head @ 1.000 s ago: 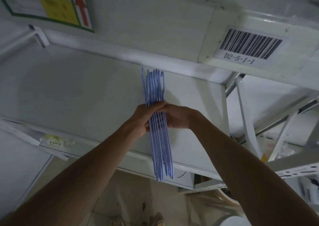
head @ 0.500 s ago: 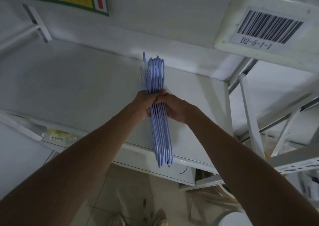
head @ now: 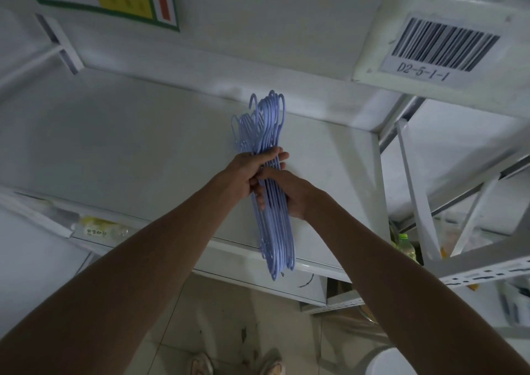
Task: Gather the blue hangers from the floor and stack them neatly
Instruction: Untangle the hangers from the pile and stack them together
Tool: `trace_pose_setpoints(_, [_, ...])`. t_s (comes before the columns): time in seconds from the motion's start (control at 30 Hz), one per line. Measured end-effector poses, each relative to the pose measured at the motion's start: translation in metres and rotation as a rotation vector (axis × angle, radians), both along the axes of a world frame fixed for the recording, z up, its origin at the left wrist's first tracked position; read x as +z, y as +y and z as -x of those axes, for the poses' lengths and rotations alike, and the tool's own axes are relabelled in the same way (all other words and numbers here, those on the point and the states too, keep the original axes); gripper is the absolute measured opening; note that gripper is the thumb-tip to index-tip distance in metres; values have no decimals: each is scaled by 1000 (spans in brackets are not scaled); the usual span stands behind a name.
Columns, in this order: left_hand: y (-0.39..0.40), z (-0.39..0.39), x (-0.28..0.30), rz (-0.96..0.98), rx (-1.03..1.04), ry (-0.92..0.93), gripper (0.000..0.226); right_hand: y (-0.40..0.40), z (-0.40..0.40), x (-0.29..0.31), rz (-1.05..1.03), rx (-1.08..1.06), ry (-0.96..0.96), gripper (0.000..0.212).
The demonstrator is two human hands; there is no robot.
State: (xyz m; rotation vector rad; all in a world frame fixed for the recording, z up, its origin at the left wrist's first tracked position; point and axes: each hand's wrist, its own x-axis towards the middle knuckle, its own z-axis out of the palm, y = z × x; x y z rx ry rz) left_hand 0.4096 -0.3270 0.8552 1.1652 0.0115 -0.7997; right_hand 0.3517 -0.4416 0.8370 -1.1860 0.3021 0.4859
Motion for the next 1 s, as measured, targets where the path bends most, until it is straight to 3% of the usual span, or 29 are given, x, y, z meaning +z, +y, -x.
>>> trace_pose_setpoints(0.2, [-18,7,6,96,105,-9,14,-26,-10,15,68,159,7,30])
trace_pose_setpoints(0.33, [-20,20,17,-26,-45,-3,24,-67,-9,18,117,324,136,39])
trace_pose_setpoints(0.4, [-11,31,16,-108,-155,-36,18,-85,-8,17,180,448,163,34])
trace_pose_setpoints(0.47, [4,38,9,-288,-218,-266,13,-101,-6,14,208,545,160,26])
trace_pose_setpoints(0.57, [38,19,8,-682,-22,-990,20,-120,-5,11,174,602,165,24])
trace_pose_setpoints(0.63, [57,-5,16,-893,55,-1361,41,-128,-7,12,169,624,168,25])
trace_pose_setpoints(0.67, [60,-19,17,-931,-40,-1474,59,-131,-9,13,177,629,166,25])
trace_pose_setpoints(0.73, [53,-44,15,-965,-351,-1585,100,-134,-11,16,214,677,153,26])
trace_pose_setpoints(0.8, [34,-55,9,-981,-547,-1623,114,-135,-13,19,252,751,150,28])
trace_pose_setpoints(0.9, [10,-56,-5,-961,-519,-1672,101,-139,-18,25,282,813,146,39])
trace_pose_setpoints(1.0, [5,-52,-18,-815,-392,-1715,83,-146,-21,29,289,802,133,52])
